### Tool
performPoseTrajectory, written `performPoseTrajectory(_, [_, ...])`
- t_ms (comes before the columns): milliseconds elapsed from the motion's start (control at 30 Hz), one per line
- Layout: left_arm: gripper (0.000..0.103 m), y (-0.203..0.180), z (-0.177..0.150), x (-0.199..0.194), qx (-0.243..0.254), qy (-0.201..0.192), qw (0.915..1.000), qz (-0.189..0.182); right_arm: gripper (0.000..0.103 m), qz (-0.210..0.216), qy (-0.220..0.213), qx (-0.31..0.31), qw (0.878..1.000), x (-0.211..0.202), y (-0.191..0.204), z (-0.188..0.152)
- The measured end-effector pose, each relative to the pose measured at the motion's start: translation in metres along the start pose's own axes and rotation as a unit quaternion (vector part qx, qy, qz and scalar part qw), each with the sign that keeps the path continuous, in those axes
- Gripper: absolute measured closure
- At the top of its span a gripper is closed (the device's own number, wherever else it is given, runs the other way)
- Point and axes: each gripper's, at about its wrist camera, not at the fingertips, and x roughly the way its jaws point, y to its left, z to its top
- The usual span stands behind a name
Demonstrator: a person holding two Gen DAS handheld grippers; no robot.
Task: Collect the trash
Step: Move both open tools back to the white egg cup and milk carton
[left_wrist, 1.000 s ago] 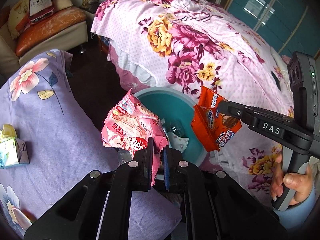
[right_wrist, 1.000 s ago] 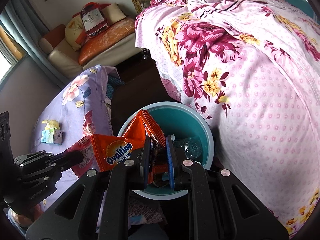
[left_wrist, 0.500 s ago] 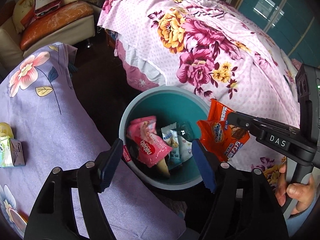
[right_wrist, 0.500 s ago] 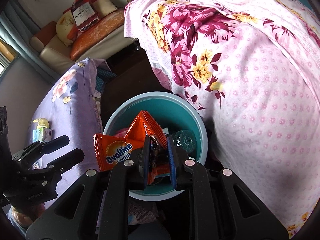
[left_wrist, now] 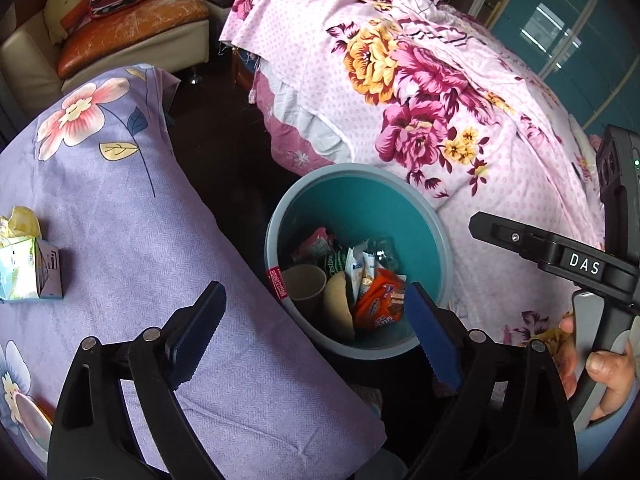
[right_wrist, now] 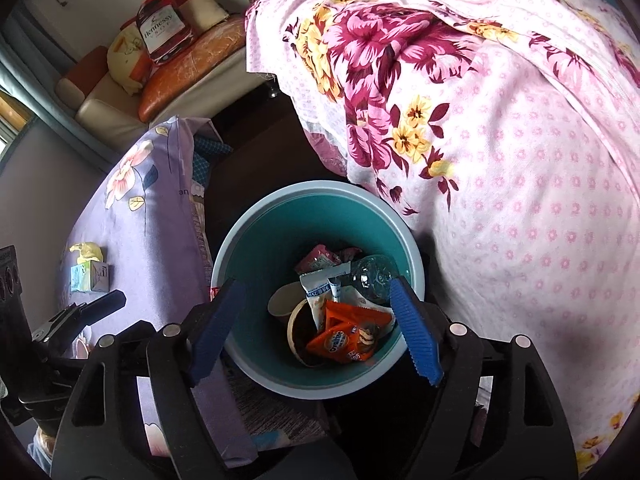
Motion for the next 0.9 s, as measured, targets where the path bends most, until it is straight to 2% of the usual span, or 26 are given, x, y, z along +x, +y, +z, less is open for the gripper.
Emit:
performPoseTrajectory(333, [0.011,0.028,-0.023,-0.029,-0.029,-0.018,0.9994,-0.004,0.026,-0.009,-0.004,-0.030,1.000,-0.016,0.037,-0.007])
performPoseTrajectory(633, [0.011,0.081,-0.053,-0.067,-0.079,-0.042,0.9960,0.001,0.026,-0.008,0.004,-0.067,0.998,-0.021,0.089,-0.021])
performPoseTrajectory(900, [0.010,0.129,-0.085,-0.099,-0.116,-0.065,0.9908,0.023,0.026,-0.001,0.014,-0.110,0.994,-0.019,0.144,-0.040])
